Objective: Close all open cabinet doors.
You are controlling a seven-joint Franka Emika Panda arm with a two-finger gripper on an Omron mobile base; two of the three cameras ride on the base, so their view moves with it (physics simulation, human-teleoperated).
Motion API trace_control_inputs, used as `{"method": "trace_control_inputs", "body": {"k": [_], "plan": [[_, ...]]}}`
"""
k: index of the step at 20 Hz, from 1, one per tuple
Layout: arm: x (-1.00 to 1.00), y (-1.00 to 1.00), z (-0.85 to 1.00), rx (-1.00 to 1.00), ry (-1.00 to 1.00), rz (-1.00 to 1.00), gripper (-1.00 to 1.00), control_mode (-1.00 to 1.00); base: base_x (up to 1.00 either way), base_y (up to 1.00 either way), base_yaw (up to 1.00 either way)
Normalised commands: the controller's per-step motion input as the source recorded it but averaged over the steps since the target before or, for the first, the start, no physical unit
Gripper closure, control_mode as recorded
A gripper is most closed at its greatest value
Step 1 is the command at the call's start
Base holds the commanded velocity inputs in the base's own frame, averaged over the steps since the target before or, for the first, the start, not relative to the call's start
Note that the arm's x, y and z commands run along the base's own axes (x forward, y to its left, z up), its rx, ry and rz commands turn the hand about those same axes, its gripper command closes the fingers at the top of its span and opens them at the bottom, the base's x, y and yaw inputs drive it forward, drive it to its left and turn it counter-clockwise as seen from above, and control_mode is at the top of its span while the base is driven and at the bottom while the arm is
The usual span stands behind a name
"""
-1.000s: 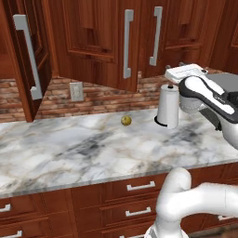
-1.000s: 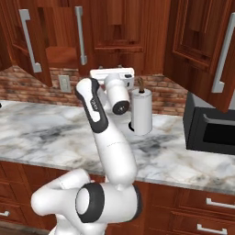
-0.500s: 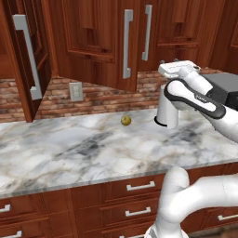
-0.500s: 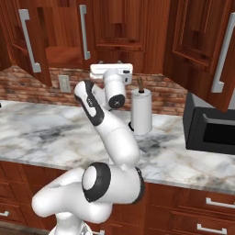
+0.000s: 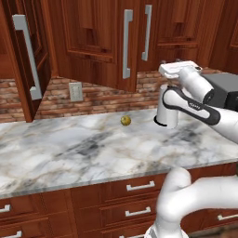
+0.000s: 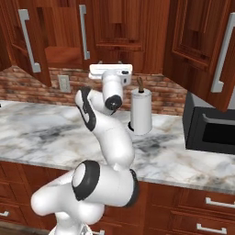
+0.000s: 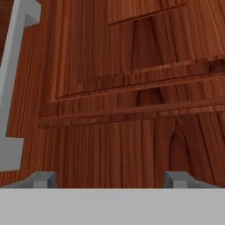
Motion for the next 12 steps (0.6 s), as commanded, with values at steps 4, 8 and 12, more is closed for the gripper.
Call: {"method": "trace_control_inputs", "body": {"k": [4, 8, 12], "plan": [[-0.91, -0.02, 0.35, -0.06, 0.11, -0.02, -1.0, -1.0, 0.0, 0.0, 0.0], [-0.89, 0.0, 0.45, -0.06, 0.15, -0.04, -1.0, -1.0, 0.0, 0.0, 0.0], [-0.89, 0.0, 0.44, -0.07, 0.18, -0.05, -1.0, -1.0, 0.0, 0.0, 0.0]]}}
